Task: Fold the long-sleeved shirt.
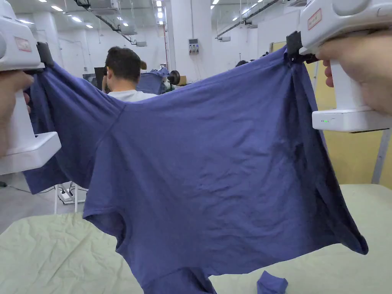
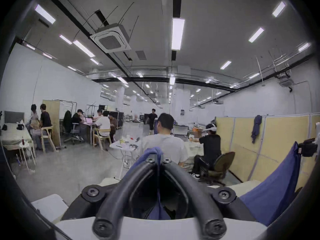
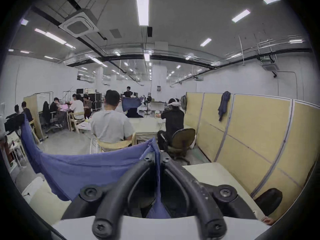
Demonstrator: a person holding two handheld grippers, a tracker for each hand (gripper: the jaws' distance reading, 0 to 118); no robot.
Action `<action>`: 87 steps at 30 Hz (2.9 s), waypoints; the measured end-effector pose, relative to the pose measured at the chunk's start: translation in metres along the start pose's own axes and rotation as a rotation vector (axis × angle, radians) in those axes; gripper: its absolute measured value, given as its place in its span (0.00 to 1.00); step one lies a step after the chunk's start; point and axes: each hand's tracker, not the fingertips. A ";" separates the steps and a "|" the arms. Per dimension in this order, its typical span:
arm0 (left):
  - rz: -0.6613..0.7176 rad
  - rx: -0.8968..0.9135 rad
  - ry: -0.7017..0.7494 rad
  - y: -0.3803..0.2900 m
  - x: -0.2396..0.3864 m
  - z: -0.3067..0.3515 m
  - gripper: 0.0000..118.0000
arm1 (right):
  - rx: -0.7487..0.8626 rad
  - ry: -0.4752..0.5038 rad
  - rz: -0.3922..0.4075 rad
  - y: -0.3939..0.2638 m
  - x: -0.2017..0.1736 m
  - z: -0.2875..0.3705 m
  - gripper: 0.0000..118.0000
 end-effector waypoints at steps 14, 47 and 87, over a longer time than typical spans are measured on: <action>-0.070 -0.221 0.040 -0.191 0.007 -0.099 0.00 | -0.301 -0.009 0.001 -0.170 -0.019 -0.170 0.05; -0.235 -0.735 -0.011 -0.421 -0.091 0.291 0.00 | -0.557 0.079 0.043 -0.537 0.000 0.174 0.05; -0.095 -0.886 -0.205 -0.465 -0.022 0.070 0.00 | -0.518 0.050 -0.159 -0.538 -0.001 0.155 0.03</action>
